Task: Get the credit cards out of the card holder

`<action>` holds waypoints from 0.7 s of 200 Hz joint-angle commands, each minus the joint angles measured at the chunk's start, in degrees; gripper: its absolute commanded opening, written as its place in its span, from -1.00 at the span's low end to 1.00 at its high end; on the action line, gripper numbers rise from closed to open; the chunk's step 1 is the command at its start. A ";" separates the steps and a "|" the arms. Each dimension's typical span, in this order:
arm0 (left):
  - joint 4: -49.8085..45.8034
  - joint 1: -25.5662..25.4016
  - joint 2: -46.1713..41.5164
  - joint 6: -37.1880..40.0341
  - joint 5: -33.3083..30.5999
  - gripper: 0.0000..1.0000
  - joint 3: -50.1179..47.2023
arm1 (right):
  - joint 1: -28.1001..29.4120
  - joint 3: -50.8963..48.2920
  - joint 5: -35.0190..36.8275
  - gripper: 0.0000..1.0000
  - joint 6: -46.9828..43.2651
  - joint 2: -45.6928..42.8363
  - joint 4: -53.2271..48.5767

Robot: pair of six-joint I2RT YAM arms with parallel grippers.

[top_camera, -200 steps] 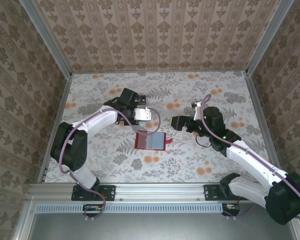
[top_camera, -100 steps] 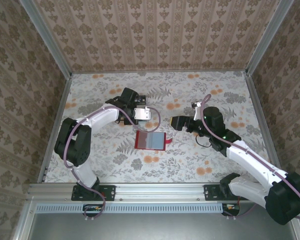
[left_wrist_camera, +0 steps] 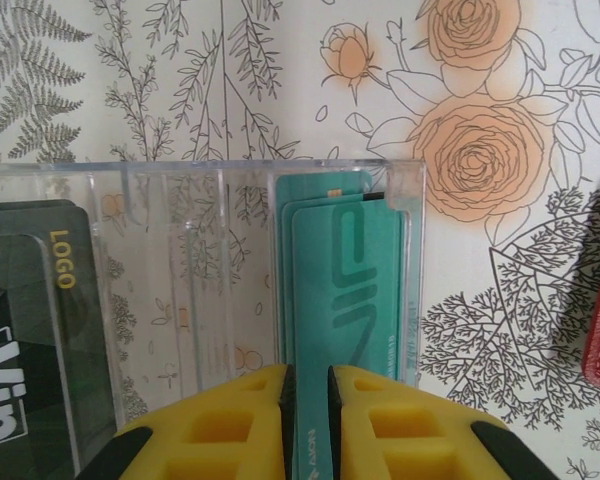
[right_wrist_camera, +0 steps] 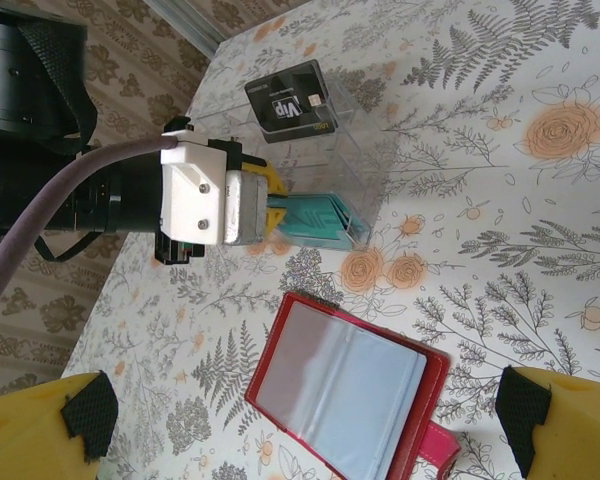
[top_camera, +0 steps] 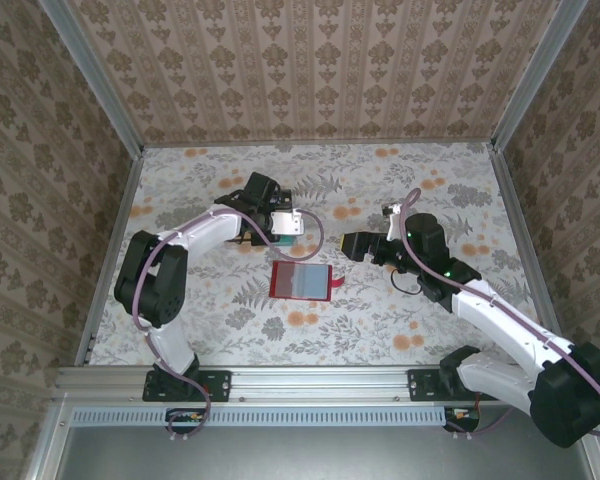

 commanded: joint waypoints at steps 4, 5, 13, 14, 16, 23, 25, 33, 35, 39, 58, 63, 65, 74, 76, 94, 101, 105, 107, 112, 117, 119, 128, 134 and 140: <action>-0.33 0.27 0.80 -0.69 -0.22 -0.64 1.70 | -0.19 0.29 0.96 1.00 0.56 0.02 0.14; -0.38 0.28 0.80 -0.66 -0.25 -0.64 1.70 | -0.23 0.29 0.93 1.00 0.63 0.02 0.12; -0.45 0.25 0.71 -0.88 -0.12 -0.64 1.73 | -0.19 0.29 0.95 1.00 0.61 0.02 0.15; -0.48 0.22 0.67 -0.88 -0.07 -0.64 1.72 | -0.23 0.29 0.97 1.00 0.61 0.02 0.13; -0.48 0.25 0.63 -0.94 -0.09 -0.63 1.71 | -0.22 0.29 0.92 1.00 0.61 0.02 0.16; -0.42 0.28 0.47 -1.06 -0.01 -0.64 1.62 | -0.21 0.22 0.97 1.00 0.61 0.02 0.27; -0.29 0.29 0.36 -1.13 0.05 -0.64 1.57 | -0.22 0.21 0.94 1.00 0.67 0.04 0.28; -0.12 0.29 -0.07 -1.61 0.20 -0.63 1.39 | -0.21 0.21 0.98 1.00 0.69 0.08 0.29; 0.03 0.29 -0.19 -1.78 0.26 -0.63 1.32 | -0.19 0.18 0.99 1.00 0.69 0.10 0.29; 0.26 0.29 -0.60 -2.26 0.38 -0.63 1.15 | -0.24 0.20 0.97 1.00 0.69 0.05 0.29; 2.26 0.38 -3.08 -4.53 1.41 -0.58 -0.14 | -0.24 0.21 1.15 1.00 0.61 0.02 0.14; 2.96 0.38 -3.95 -5.59 1.50 -0.55 -0.51 | -0.19 0.21 1.23 1.00 0.61 0.02 0.03; 3.19 0.40 -4.30 -6.02 1.59 -0.54 -0.67 | -0.14 0.21 1.31 1.00 0.61 0.02 0.07; 3.98 0.78 -5.91 -8.27 2.23 -0.50 -1.07 | -0.21 0.12 1.58 1.00 0.52 -0.04 -0.02; 4.15 0.88 -6.35 -8.85 2.41 -0.49 -1.17 | -0.22 0.08 1.64 1.00 0.50 -0.06 -0.05; 5.43 1.54 -10.21 -14.52 3.21 -0.23 -1.94 | -0.22 0.29 2.24 1.00 0.09 -0.05 -0.49; 6.16 1.76 -12.02 -16.86 3.70 -0.09 -2.62 | -0.16 0.29 2.60 1.00 -0.07 -0.15 -0.67; 6.63 1.82 -13.11 -17.91 3.91 0.00 -3.23 | -0.20 0.38 2.76 1.00 -0.12 -0.11 -0.82; 6.90 1.90 -13.67 -18.60 4.11 0.01 -3.51 | -0.24 0.47 2.91 1.00 -0.17 -0.14 -0.89; 7.99 1.96 -15.16 -20.16 4.16 0.18 -4.47 | -0.24 0.47 3.06 1.00 -0.27 -0.15 -0.94; 9.18 2.00 -16.74 -21.79 4.05 0.35 -5.53 | -0.21 0.40 3.27 1.00 -0.36 -0.08 -1.03; 9.69 1.97 -17.41 -22.47 3.97 0.39 -5.97 | -0.24 0.50 3.28 1.00 -0.43 -0.07 -1.03; 11.36 2.18 -20.16 -25.14 3.79 0.98 -7.66 | -0.20 0.64 3.71 1.00 -0.45 0.09 -1.25; 12.27 2.31 -21.84 -27.30 3.47 1.00 -8.57 | -0.21 0.73 3.88 1.00 -0.49 0.31 -1.27; 12.91 2.56 -23.38 -29.92 3.18 1.00 -9.49 | -0.22 0.86 3.92 1.00 -0.49 0.62 -1.31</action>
